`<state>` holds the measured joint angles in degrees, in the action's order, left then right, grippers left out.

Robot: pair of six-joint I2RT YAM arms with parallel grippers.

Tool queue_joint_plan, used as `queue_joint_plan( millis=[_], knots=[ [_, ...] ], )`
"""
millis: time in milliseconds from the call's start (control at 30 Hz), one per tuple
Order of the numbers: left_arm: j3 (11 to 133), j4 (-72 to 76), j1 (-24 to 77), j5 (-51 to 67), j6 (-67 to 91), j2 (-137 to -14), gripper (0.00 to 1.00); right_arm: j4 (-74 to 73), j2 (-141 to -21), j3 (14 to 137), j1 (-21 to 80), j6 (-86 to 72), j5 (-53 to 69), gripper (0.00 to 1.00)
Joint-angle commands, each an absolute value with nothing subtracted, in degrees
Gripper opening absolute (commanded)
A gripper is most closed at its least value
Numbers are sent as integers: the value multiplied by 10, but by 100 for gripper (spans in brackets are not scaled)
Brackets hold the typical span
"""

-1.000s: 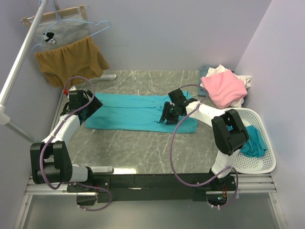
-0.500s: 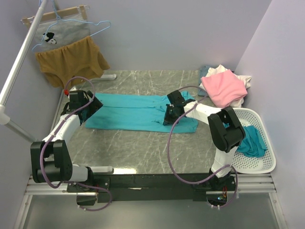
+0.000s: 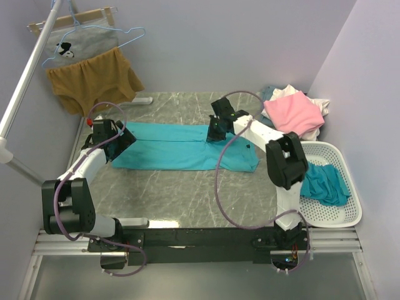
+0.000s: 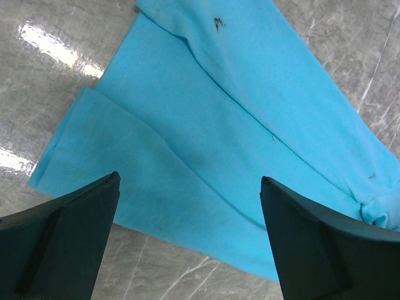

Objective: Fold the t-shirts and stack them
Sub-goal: Fold the other side of the tshirt into a rectangle

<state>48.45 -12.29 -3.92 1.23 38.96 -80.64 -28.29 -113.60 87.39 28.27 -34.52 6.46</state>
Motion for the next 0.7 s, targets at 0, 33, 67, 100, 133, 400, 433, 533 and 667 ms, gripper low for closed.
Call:
queue_joint_plan(
  millis=[0,33,67,100,133,400,433,533,667],
  knots=[
    [490,-116,-38,28,381,-807,99,-335,-1215,978,284,-321,42,17],
    [488,-117,-37,29,381,-808,99,-343,-1227,996,285,-314,39,27],
    [488,-118,-37,31,381,-809,99,-349,-1243,1011,284,-309,33,36],
    [488,-119,-37,31,380,-809,100,-362,-1248,1030,284,-310,17,45],
    [488,-119,-38,33,380,-809,99,-365,-1250,1033,284,-304,-11,49],
    [490,-112,-36,42,383,-799,99,-300,-1101,874,263,-302,-106,63],
    [495,-111,-36,41,384,-800,99,-293,-1080,856,258,-304,-111,63],
    [506,-98,-33,54,386,-803,99,-272,-1061,810,235,-303,-107,64],
    [535,-52,-28,103,387,-830,99,-270,-1072,793,205,-303,-97,64]
  ],
)
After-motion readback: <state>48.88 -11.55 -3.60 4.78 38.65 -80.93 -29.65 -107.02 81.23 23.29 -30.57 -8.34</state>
